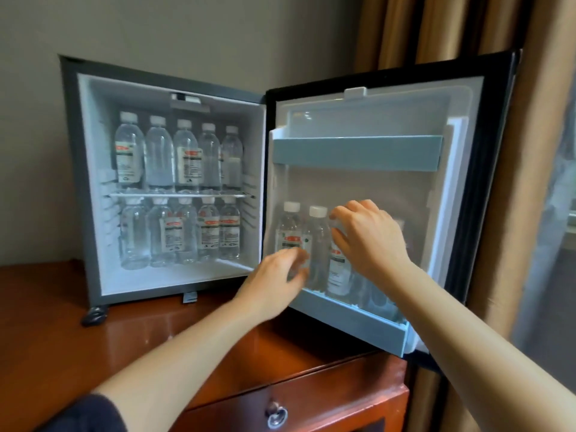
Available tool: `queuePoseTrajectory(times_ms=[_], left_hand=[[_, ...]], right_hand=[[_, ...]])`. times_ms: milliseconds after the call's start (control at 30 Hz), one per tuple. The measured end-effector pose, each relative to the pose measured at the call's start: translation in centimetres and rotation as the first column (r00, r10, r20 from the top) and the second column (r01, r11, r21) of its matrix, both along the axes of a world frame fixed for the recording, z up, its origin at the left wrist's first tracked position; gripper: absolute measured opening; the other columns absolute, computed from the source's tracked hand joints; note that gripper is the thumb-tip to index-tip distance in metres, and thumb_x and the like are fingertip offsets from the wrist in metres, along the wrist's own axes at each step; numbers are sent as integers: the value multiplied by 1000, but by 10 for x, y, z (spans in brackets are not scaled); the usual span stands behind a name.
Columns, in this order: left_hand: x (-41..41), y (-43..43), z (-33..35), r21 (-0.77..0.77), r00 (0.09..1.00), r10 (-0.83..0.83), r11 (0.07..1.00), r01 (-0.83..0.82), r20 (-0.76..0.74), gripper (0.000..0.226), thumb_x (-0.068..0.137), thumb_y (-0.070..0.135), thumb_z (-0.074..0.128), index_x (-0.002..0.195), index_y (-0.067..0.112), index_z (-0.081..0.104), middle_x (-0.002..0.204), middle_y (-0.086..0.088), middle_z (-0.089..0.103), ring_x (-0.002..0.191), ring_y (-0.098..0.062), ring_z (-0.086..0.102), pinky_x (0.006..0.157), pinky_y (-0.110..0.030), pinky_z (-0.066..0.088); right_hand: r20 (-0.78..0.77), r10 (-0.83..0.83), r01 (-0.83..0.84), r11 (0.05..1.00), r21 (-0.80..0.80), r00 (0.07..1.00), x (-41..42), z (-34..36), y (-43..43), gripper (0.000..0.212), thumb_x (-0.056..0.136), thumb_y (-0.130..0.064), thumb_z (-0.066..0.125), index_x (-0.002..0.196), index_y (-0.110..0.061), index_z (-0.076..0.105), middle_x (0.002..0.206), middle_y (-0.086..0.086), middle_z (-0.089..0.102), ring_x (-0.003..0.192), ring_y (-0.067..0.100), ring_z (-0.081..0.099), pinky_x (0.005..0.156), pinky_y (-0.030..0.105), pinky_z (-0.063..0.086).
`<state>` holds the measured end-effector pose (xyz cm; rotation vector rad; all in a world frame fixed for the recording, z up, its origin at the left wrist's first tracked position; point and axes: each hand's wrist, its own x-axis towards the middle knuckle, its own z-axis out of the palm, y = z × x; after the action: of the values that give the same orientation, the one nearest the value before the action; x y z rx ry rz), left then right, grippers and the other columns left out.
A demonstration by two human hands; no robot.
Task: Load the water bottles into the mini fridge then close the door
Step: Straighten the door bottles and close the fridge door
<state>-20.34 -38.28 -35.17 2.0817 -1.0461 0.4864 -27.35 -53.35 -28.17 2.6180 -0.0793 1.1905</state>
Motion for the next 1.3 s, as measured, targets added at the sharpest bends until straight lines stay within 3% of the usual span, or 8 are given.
queuePoseTrajectory(times_ms=[67, 133, 367, 600, 767, 967, 1067, 1300], left_hand=[[7, 21, 18, 8, 999, 30, 1000, -31, 10, 18, 92, 23, 53, 104, 17, 65, 94, 0, 68, 85, -17, 62, 81, -37, 52], [12, 41, 39, 69, 998, 59, 996, -61, 32, 17, 91, 24, 52, 100, 18, 65, 83, 0, 67, 75, -18, 60, 74, -38, 52], [39, 94, 113, 337, 995, 99, 937, -93, -3, 21, 93, 28, 50, 91, 12, 64, 86, -5, 68, 84, -21, 64, 81, -42, 52], [100, 111, 175, 391, 985, 164, 904, -170, 50, 23, 92, 30, 51, 95, 11, 65, 88, -4, 69, 85, -20, 65, 83, -37, 52], [155, 102, 245, 393, 956, 174, 882, -258, 236, 24, 92, 29, 51, 102, 12, 65, 94, -4, 69, 86, -20, 60, 79, -29, 48], [220, 88, 328, 300, 934, 123, 926, -230, 335, 22, 91, 38, 50, 104, 24, 59, 92, 4, 62, 82, -23, 62, 78, -40, 53], [236, 77, 359, 338, 954, 59, 927, -162, 295, 26, 90, 43, 50, 109, 25, 57, 111, 3, 61, 99, -18, 58, 88, -40, 49], [230, 52, 408, 453, 995, -18, 891, -28, 96, 35, 92, 41, 51, 116, 17, 57, 116, -1, 61, 107, -18, 56, 96, -38, 45]], right_hand=[[-17, 46, -46, 999, 7, 999, 6, 6, 13, 21, 94, -26, 45, 102, -16, 62, 98, 3, 63, 96, 28, 56, 64, 32, 38], [-54, 74, -74, 997, -4, 996, 13, 14, 28, 23, 95, -27, 42, 104, -18, 61, 101, 2, 63, 98, 28, 57, 63, 31, 38], [-152, 126, -130, 991, -12, 980, 57, 63, 72, 24, 92, -28, 46, 109, -20, 60, 111, 7, 67, 102, 36, 61, 73, 34, 44], [-150, 153, -169, 981, -99, 977, 132, 143, 88, 22, 92, -23, 46, 106, -17, 63, 110, 8, 64, 104, 31, 56, 71, 34, 42], [-52, 131, -138, 977, -165, 990, 188, 226, 93, 23, 90, -26, 50, 109, -21, 62, 114, 7, 63, 107, 33, 57, 76, 34, 42], [-48, 81, -84, 994, -64, 996, 242, 329, 93, 25, 91, -23, 50, 112, -25, 63, 116, 6, 62, 101, 33, 60, 77, 35, 42], [-150, 53, -56, 998, -17, 987, 255, 362, 87, 26, 90, -23, 52, 113, -25, 64, 117, 6, 62, 102, 32, 60, 79, 36, 46], [-478, 2, 72, 988, 136, 878, 245, 387, 43, 22, 87, -30, 57, 108, -25, 65, 119, 6, 64, 108, 32, 61, 87, 38, 48]])
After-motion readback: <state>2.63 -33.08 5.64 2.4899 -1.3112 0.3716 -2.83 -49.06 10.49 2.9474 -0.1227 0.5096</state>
